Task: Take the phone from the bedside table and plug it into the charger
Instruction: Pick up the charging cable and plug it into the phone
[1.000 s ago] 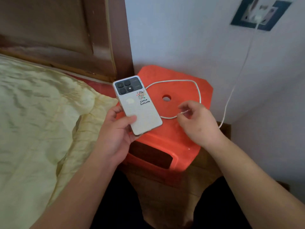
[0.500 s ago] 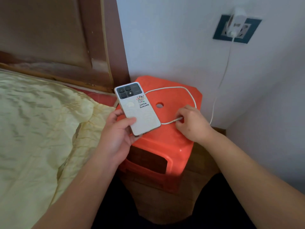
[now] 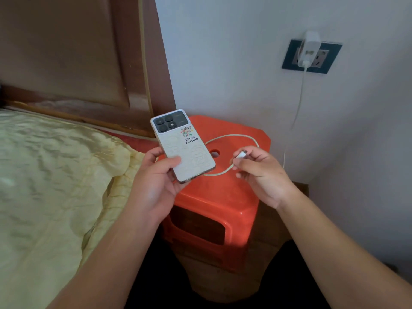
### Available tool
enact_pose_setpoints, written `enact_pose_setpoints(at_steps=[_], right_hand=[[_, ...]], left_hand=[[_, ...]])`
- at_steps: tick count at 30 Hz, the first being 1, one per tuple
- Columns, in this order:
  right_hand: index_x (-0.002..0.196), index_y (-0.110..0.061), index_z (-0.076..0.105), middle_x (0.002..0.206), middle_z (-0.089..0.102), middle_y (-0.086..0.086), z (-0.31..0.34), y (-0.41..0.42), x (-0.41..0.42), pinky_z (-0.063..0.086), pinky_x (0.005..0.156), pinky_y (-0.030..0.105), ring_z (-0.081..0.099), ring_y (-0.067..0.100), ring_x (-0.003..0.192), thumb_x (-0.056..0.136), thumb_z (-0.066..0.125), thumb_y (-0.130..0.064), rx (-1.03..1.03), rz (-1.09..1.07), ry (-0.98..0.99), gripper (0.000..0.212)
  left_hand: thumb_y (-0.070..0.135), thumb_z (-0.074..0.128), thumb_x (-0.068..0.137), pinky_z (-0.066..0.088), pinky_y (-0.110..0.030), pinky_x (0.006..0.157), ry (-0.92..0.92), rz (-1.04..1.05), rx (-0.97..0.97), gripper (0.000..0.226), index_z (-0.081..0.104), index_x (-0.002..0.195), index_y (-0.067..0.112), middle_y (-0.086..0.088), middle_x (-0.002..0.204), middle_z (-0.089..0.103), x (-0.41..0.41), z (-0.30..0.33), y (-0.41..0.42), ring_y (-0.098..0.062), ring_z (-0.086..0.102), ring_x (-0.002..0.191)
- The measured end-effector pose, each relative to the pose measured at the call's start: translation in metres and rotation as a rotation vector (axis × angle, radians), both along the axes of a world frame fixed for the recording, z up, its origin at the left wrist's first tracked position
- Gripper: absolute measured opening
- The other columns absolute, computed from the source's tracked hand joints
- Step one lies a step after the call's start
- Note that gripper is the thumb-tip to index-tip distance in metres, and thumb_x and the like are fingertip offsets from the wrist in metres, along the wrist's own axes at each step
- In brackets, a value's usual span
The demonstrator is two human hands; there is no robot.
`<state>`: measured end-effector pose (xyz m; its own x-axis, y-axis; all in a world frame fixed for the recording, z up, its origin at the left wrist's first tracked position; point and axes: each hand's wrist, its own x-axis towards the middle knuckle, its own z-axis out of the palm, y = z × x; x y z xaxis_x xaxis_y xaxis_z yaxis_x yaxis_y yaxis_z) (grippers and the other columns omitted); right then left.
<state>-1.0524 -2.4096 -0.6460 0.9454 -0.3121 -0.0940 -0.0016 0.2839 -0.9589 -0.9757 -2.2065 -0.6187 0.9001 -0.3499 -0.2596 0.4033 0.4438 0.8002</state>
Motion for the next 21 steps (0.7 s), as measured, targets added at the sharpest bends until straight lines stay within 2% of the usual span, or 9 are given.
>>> enact_pose_setpoints(at_steps=[4, 7, 9, 14, 21], right_hand=[[0.084, -0.020, 0.068, 0.078, 0.071, -0.002, 0.012, 0.012, 0.002, 0.047, 0.071, 0.026, 0.063, 0.008, 0.070, 0.075, 0.070, -0.011, 0.232, 0.108, -0.030, 0.013], [0.089, -0.018, 0.067, 0.081, 0.071, 0.001, 0.019, 0.022, 0.003, 0.050, 0.076, 0.030, 0.065, 0.011, 0.074, 0.076, 0.068, -0.009, 0.382, 0.162, -0.048, 0.015], [0.089, -0.017, 0.067, 0.081, 0.071, 0.002, 0.022, 0.027, 0.004, 0.053, 0.074, 0.031, 0.065, 0.012, 0.072, 0.077, 0.068, -0.008, 0.419, 0.177, -0.033, 0.015], [0.091, -0.016, 0.067, 0.073, 0.071, 0.001, 0.031, 0.035, 0.005, 0.051, 0.064, 0.028, 0.061, 0.011, 0.065, 0.087, 0.061, -0.002, 0.261, 0.191, 0.091, 0.016], [0.089, -0.015, 0.065, 0.073, 0.068, 0.001, 0.035, 0.047, 0.006, 0.050, 0.062, 0.026, 0.057, 0.012, 0.065, 0.088, 0.060, -0.003, 0.137, 0.223, 0.159, 0.013]], left_hand=[[-0.009, 0.051, 0.085, 0.057, -0.034, 0.052, -0.014, 0.044, 0.000, 0.027, 0.049, 0.096, 0.016, -0.012, 0.096, 0.076, 0.008, 0.018, -0.003, -0.028, 0.074, 0.081], [-0.009, 0.051, 0.086, 0.058, -0.034, 0.054, -0.013, 0.061, -0.035, 0.027, 0.049, 0.094, 0.017, -0.010, 0.093, 0.077, 0.013, 0.029, -0.007, -0.029, 0.074, 0.086], [-0.009, 0.051, 0.086, 0.057, -0.032, 0.053, -0.011, 0.069, -0.051, 0.027, 0.049, 0.096, 0.016, -0.010, 0.092, 0.078, 0.014, 0.033, -0.009, -0.029, 0.074, 0.087], [-0.009, 0.053, 0.085, 0.056, -0.031, 0.051, -0.013, 0.093, -0.045, 0.026, 0.050, 0.094, 0.016, -0.013, 0.096, 0.076, 0.015, 0.037, -0.012, -0.031, 0.072, 0.089], [-0.009, 0.053, 0.086, 0.056, -0.031, 0.052, -0.003, 0.132, -0.050, 0.027, 0.049, 0.099, 0.014, -0.013, 0.098, 0.076, 0.015, 0.029, -0.007, -0.029, 0.074, 0.086]])
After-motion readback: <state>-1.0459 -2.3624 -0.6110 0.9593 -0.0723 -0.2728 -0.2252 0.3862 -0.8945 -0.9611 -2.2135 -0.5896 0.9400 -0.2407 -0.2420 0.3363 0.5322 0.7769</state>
